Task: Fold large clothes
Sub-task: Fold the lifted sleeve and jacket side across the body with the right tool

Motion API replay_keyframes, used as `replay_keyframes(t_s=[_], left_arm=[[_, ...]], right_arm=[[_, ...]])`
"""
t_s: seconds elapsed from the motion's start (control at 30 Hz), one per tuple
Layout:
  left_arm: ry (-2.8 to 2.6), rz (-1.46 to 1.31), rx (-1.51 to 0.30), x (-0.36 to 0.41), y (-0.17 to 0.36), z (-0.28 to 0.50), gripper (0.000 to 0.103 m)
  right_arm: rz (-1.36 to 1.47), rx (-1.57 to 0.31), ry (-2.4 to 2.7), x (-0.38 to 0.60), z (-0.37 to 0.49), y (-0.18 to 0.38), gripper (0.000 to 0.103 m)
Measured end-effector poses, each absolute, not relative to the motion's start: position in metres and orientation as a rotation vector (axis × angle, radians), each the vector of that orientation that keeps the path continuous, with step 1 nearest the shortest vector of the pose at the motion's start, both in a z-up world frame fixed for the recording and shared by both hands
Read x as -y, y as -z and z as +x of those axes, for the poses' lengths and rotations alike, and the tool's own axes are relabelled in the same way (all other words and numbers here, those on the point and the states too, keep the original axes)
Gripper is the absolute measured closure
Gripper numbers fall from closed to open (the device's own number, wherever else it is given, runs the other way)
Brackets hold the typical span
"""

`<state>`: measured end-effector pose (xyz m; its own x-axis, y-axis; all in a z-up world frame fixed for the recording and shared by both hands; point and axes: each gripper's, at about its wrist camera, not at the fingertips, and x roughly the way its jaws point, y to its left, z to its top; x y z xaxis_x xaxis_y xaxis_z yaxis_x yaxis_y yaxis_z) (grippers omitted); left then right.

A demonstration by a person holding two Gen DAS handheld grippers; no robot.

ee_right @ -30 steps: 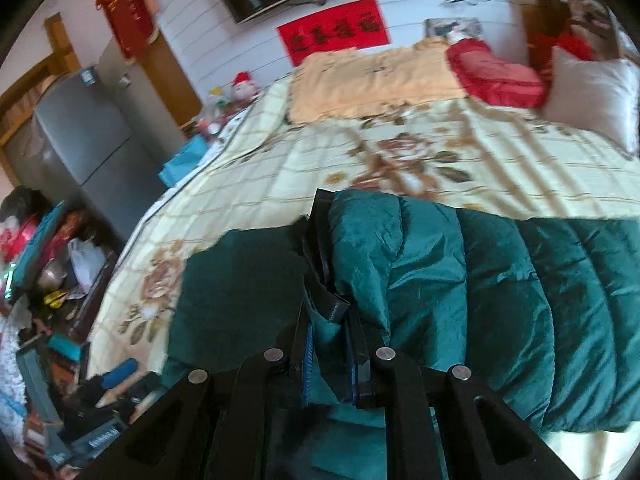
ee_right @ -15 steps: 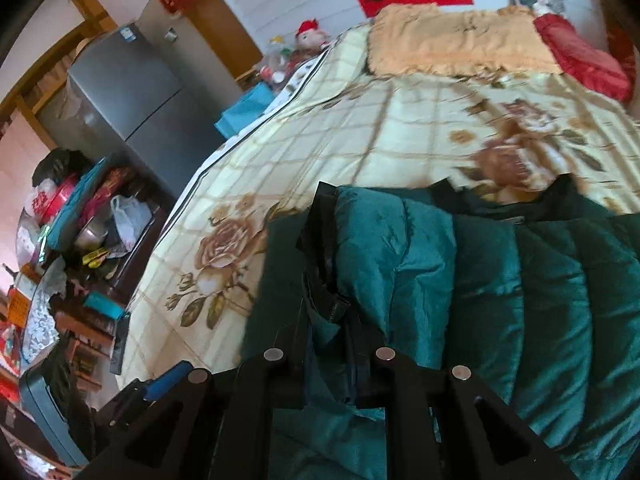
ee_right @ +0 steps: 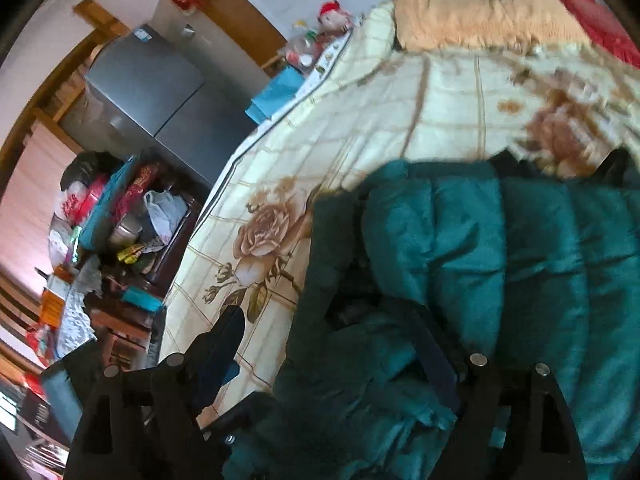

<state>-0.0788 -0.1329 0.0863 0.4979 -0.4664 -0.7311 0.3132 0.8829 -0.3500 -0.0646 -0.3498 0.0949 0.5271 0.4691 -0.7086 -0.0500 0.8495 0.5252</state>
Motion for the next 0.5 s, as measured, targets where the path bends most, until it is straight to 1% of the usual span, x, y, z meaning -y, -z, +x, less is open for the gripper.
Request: replay_keyframes(t_s=[0.1, 0.27, 0.4, 0.5], left_arm=[[0.498, -0.216, -0.935, 0.141, -0.092, -0.074, 0.029], [0.498, -0.184, -0.954, 0.173, -0.093, -0.059, 0.029], [0.449, -0.102, -0.95, 0.201, -0.085, -0.041, 0.029], [0.429, -0.099, -0.96, 0.217, -0.078, -0.028, 0.029]], right_arm=[[0.453, -0.928, -0.303, 0.365, -0.083, -0.118, 0.021], [0.448, -0.886, -0.249, 0.409, -0.131, -0.145, 0.021], [0.414, -0.881, -0.183, 0.445, -0.171, -0.154, 0.021], [0.384, -0.865, -0.087, 0.478, -0.201, -0.16, 0.021]])
